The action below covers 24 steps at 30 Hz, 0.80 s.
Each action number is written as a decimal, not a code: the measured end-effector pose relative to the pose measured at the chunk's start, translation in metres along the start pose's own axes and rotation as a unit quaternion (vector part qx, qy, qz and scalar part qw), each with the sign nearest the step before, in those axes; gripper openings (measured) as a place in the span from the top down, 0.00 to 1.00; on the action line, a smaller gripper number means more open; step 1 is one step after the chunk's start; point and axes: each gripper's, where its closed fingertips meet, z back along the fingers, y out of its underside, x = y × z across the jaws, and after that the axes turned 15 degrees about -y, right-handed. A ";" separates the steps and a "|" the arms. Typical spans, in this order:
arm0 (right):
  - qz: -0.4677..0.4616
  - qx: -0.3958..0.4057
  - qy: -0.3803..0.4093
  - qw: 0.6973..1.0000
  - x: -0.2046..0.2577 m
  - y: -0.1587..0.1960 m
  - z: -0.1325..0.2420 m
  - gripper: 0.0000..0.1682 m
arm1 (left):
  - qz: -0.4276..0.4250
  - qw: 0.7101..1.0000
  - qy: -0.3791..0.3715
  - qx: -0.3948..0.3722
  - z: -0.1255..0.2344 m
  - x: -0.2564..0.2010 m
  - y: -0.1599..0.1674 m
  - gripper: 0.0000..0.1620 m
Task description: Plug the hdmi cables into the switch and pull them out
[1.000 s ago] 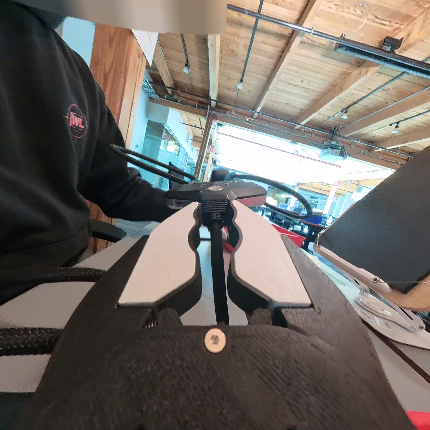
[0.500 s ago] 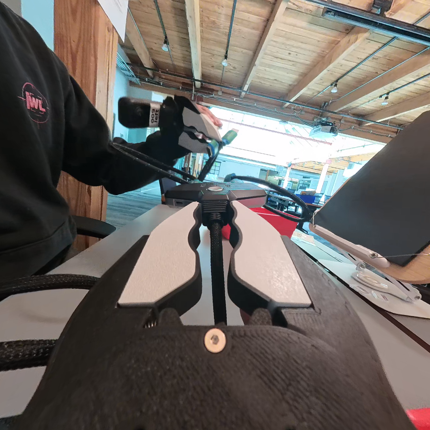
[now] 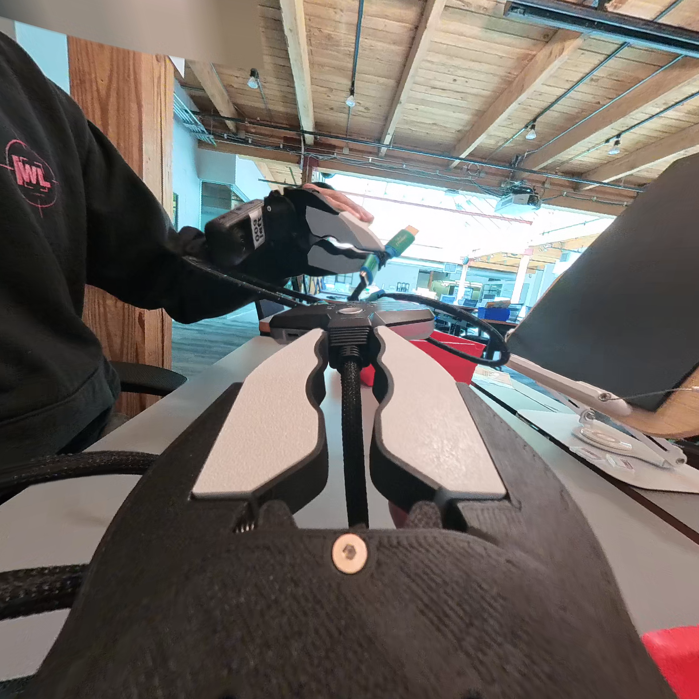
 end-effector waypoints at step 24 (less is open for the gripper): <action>0.020 0.025 0.007 0.999 -0.003 0.008 -0.011 0.87 | 0.232 0.956 0.172 -0.056 -0.003 -0.038 -0.040 0.97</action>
